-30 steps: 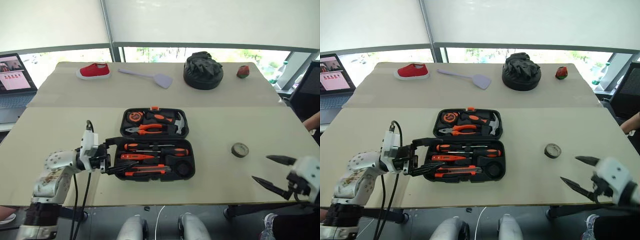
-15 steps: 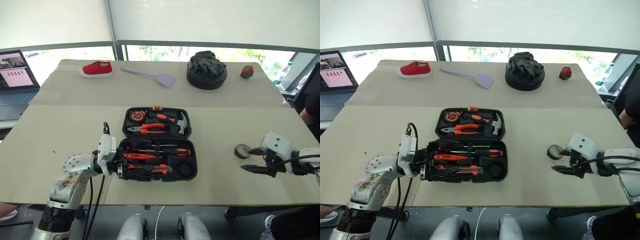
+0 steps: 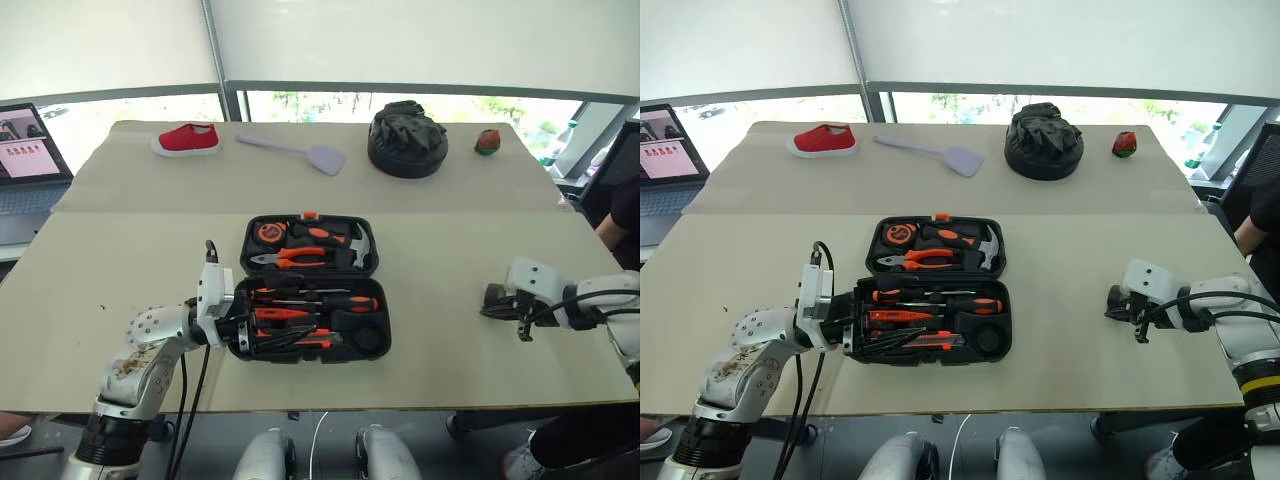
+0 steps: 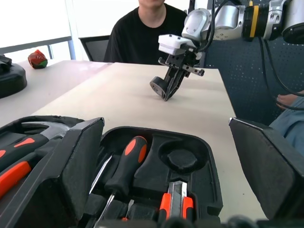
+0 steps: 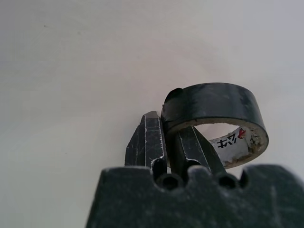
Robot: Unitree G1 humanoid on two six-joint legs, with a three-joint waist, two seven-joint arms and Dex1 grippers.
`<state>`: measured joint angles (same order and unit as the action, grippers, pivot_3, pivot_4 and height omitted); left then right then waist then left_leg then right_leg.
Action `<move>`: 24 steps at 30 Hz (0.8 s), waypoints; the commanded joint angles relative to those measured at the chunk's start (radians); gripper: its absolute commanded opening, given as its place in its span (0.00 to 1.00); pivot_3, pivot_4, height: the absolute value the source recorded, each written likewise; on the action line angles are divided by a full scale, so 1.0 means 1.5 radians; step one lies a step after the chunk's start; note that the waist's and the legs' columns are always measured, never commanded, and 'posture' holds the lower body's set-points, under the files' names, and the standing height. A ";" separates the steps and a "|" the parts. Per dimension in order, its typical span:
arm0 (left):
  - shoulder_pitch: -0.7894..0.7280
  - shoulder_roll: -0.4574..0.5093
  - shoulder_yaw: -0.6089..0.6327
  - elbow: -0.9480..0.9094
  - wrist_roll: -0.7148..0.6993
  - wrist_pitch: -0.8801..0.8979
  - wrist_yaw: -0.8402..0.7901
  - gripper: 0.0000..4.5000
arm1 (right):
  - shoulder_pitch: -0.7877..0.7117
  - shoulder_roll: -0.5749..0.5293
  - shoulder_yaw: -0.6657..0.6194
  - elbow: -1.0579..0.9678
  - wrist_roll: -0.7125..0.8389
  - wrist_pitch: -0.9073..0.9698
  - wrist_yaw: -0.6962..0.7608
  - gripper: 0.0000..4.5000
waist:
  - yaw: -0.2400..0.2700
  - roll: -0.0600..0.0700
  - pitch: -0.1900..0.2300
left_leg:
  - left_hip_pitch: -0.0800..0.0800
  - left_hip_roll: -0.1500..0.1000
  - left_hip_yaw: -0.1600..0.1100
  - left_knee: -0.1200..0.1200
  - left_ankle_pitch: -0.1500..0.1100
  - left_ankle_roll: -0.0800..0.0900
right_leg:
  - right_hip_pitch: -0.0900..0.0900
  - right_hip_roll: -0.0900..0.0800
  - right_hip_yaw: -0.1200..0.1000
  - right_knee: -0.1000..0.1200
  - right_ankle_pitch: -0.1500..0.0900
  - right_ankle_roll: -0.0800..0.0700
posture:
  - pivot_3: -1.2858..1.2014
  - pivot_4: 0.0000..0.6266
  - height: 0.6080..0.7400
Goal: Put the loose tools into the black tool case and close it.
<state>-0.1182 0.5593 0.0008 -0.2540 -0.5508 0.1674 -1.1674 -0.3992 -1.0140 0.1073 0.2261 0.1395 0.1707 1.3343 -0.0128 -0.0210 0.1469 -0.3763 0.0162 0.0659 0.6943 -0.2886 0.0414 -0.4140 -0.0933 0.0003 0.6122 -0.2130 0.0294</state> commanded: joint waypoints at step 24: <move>0.110 0.040 0.020 -0.065 0.013 -0.048 -0.011 1.00 | -0.193 0.069 0.303 -0.314 0.058 0.392 0.070 0.00 | 0.017 0.000 0.000 | -0.009 -0.001 -0.003 0.003 0.000 0.000 | -0.006 -0.005 -0.008 0.000 0.002 0.000 | 0.52 0.24 1.00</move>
<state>0.0434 0.6178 0.0154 -0.3161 -0.5149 0.1083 -1.1932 -0.6809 -0.8910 0.5466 -0.2475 0.2570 0.7329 1.4275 0.0122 -0.0212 0.1472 -0.3897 0.0141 0.0607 0.6989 -0.2882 0.0408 -0.4229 -0.1002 -0.0122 0.6119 -0.2099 0.0290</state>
